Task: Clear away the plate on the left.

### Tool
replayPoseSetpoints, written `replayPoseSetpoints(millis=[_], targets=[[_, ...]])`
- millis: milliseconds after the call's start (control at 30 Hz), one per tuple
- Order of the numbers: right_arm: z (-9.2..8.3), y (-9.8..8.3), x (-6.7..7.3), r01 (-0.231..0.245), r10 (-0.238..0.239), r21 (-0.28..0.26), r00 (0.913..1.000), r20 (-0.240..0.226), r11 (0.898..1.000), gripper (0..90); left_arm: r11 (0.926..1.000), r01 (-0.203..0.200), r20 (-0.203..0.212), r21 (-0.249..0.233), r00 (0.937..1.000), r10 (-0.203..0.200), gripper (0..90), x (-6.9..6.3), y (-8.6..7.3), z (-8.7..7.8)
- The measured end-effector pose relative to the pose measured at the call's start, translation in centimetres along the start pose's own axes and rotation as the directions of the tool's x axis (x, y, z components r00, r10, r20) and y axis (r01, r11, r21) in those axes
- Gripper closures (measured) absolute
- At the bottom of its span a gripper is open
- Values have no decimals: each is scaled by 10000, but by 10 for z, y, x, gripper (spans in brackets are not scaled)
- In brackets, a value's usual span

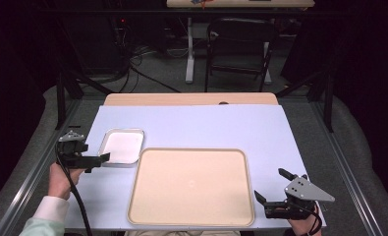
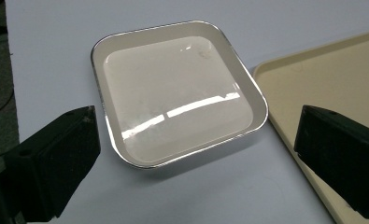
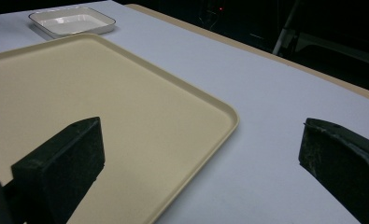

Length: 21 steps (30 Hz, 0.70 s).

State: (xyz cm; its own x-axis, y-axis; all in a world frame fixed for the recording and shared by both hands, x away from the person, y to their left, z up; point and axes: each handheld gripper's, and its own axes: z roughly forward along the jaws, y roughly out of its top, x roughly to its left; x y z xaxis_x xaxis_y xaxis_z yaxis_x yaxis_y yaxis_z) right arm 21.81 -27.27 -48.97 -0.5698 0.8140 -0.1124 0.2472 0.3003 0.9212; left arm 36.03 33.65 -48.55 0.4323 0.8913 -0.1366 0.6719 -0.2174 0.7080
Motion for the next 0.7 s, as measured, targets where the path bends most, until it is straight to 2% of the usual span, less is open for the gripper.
replayPoseSetpoints(millis=[167, 300, 367, 433, 567, 700], targets=[[0, 0, 0, -34, 34, 41, 10000, 11, 10000, 0, 9996, 135, -153, 233, 9998, -132, 5, 10, 6, 9], [1, 0, -1, -88, 88, 79, 10000, 40, 9999, 0, 9975, 297, -293, 643, 9992, -279, 5, 20, 12, 21], [1, 0, -1, -68, 68, 120, 10000, 35, 9999, 0, 9970, 456, -337, 630, 9985, -435, 4, 23, 14, 25], [1, 0, -1, -75, 74, 125, 9999, 88, 9999, 0, 9956, 328, -478, 878, 9984, -287, 4, 23, 16, 31], [1, 0, -1, -60, 59, 119, 10000, 39, 9999, 2, 9925, 419, -479, 1145, 9982, -367, 5, 27, 18, 44], [1, -1, -1, -89, 87, 151, 9999, 97, 9998, 5, 9903, 564, -677, 1271, 9965, -480, 49, 32, 17, 53]])
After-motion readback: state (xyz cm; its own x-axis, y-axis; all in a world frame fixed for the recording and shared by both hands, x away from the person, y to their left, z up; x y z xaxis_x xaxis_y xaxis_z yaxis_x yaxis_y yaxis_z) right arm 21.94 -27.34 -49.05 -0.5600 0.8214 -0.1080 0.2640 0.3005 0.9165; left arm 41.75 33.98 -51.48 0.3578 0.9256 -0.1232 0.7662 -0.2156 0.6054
